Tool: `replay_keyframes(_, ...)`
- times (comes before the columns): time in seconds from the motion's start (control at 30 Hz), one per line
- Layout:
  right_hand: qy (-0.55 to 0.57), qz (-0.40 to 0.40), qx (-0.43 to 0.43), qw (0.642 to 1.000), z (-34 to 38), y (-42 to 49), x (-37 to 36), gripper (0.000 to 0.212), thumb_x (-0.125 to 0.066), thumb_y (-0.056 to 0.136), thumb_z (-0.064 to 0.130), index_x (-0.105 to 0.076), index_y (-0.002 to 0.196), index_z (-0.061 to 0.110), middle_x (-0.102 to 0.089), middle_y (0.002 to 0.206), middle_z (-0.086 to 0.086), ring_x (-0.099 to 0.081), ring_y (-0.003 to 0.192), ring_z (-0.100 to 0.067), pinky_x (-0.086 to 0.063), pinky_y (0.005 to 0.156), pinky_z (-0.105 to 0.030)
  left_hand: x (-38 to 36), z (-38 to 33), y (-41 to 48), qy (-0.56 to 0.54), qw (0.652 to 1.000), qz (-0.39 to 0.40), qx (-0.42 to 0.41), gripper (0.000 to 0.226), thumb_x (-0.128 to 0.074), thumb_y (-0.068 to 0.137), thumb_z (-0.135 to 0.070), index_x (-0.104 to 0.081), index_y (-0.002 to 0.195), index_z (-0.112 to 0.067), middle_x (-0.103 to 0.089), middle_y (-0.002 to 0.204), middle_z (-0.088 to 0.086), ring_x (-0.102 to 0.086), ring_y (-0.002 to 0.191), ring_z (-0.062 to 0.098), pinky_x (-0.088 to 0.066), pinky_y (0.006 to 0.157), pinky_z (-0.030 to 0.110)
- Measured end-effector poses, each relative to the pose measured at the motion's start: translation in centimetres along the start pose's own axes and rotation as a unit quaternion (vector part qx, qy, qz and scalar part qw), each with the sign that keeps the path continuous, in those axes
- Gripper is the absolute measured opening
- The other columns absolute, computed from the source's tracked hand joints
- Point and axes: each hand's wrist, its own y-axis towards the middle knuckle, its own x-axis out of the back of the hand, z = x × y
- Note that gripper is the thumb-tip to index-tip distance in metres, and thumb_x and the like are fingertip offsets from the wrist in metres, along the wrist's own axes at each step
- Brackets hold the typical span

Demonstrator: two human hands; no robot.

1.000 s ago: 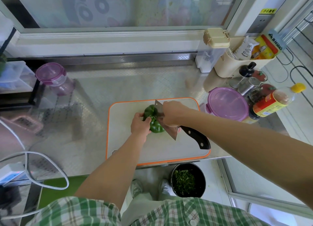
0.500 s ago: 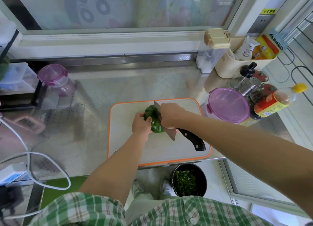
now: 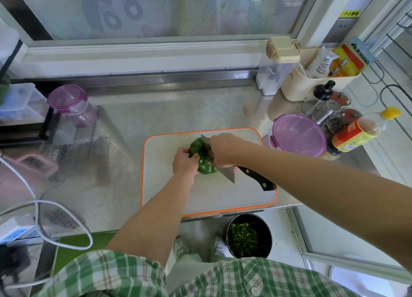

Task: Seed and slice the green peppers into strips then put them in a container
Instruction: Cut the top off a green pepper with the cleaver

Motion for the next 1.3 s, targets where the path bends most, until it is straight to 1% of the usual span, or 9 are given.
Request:
replay_keyframes(0.2,-0.025,-0.001,0.014,1.000,0.8,-0.2,0.3,0.003,-0.051,0.089,0.007,-0.049,0.090,0.008,-0.042,0.068,-0.002,-0.040,0.055,-0.013,-0.033,0.044,-0.022,0.0,0.2,0.1,-0.002,1.000,0.000,0.002,0.018,-0.061,0.094,-0.009,-0.052,0.107,-0.015,-0.052,0.107,0.006,-0.060,0.098,0.032,-0.059,0.080,0.045)
replay_keyframes(0.4,-0.062,0.032,0.024,0.997,-0.2,0.0,0.5,0.011,-0.053,0.092,0.011,-0.063,0.090,0.007,-0.047,0.066,0.000,-0.042,0.051,-0.012,-0.031,0.041,-0.020,-0.1,0.1,0.2,0.006,1.000,-0.001,-0.005,0.018,-0.063,0.093,-0.010,-0.054,0.109,-0.015,-0.053,0.106,0.007,-0.061,0.098,0.032,-0.059,0.076,0.043)
replay_keyframes(0.53,-0.045,0.006,0.022,0.999,0.5,0.2,0.2,0.026,-0.050,0.091,0.010,-0.040,0.067,0.011,-0.042,0.067,-0.001,-0.040,0.054,-0.013,-0.033,0.045,-0.021,-0.1,0.2,0.5,0.010,1.000,0.000,-0.003,0.017,-0.061,0.094,-0.010,-0.052,0.107,-0.017,-0.053,0.107,0.006,-0.061,0.099,0.032,-0.060,0.077,0.045)
replay_keyframes(0.7,-0.040,0.025,0.015,0.999,-0.1,0.4,0.1,0.012,-0.050,0.094,0.016,-0.054,0.085,0.009,-0.047,0.067,-0.001,-0.044,0.053,-0.014,-0.034,0.043,-0.022,-0.1,0.2,0.6,0.009,1.000,0.003,-0.008,0.016,-0.063,0.093,-0.009,-0.053,0.103,-0.017,-0.054,0.105,0.007,-0.062,0.098,0.032,-0.060,0.077,0.047)
replay_keyframes(0.87,-0.038,0.031,0.008,0.999,0.8,0.6,0.0,0.018,-0.050,0.091,0.010,-0.048,0.073,0.009,-0.043,0.067,-0.002,-0.040,0.054,-0.013,-0.031,0.044,-0.022,0.0,0.2,0.9,0.005,1.000,0.003,-0.006,0.016,-0.062,0.093,-0.009,-0.052,0.104,-0.017,-0.054,0.108,0.009,-0.062,0.100,0.034,-0.060,0.076,0.047)
replay_keyframes(1.0,0.025,0.054,0.009,0.998,-0.6,-0.4,1.2,0.011,-0.050,0.090,0.010,-0.061,0.091,0.007,-0.054,0.071,-0.003,-0.051,0.056,-0.017,-0.037,0.043,-0.022,0.0,0.1,0.9,0.011,1.000,0.008,-0.007,0.016,-0.061,0.093,-0.011,-0.051,0.104,-0.018,-0.054,0.111,0.008,-0.061,0.102,0.033,-0.060,0.078,0.046)
replay_keyframes(1.13,0.109,-0.017,-0.015,0.994,-3.5,-1.5,3.3,0.024,-0.045,0.094,0.009,-0.055,0.114,0.000,-0.060,0.110,-0.014,-0.060,0.096,-0.031,-0.047,0.069,-0.029,0.1,0.5,0.7,0.012,1.000,0.024,-0.017,0.020,-0.060,0.094,-0.015,-0.049,0.111,-0.019,-0.053,0.115,0.007,-0.058,0.107,0.030,-0.058,0.079,0.041)
replay_keyframes(1.23,0.142,-0.023,-0.045,0.989,-5.0,-1.6,2.8,0.020,-0.051,0.088,0.006,-0.053,0.108,0.002,-0.057,0.105,-0.015,-0.058,0.084,-0.028,-0.042,0.055,-0.026,0.4,1.0,0.6,0.038,0.997,0.056,-0.021,0.031,-0.058,0.095,-0.018,-0.045,0.123,-0.018,-0.050,0.118,0.006,-0.056,0.111,0.029,-0.057,0.086,0.045)
replay_keyframes(1.3,0.135,-0.010,-0.045,0.990,-5.5,-1.5,1.3,0.023,-0.053,0.088,0.011,-0.054,0.110,0.003,-0.057,0.106,-0.013,-0.059,0.092,-0.030,-0.044,0.061,-0.027,0.4,1.2,0.6,0.094,0.993,0.052,-0.041,0.036,-0.056,0.094,-0.025,-0.043,0.127,-0.024,-0.051,0.125,0.010,-0.057,0.109,0.031,-0.055,0.090,0.049)
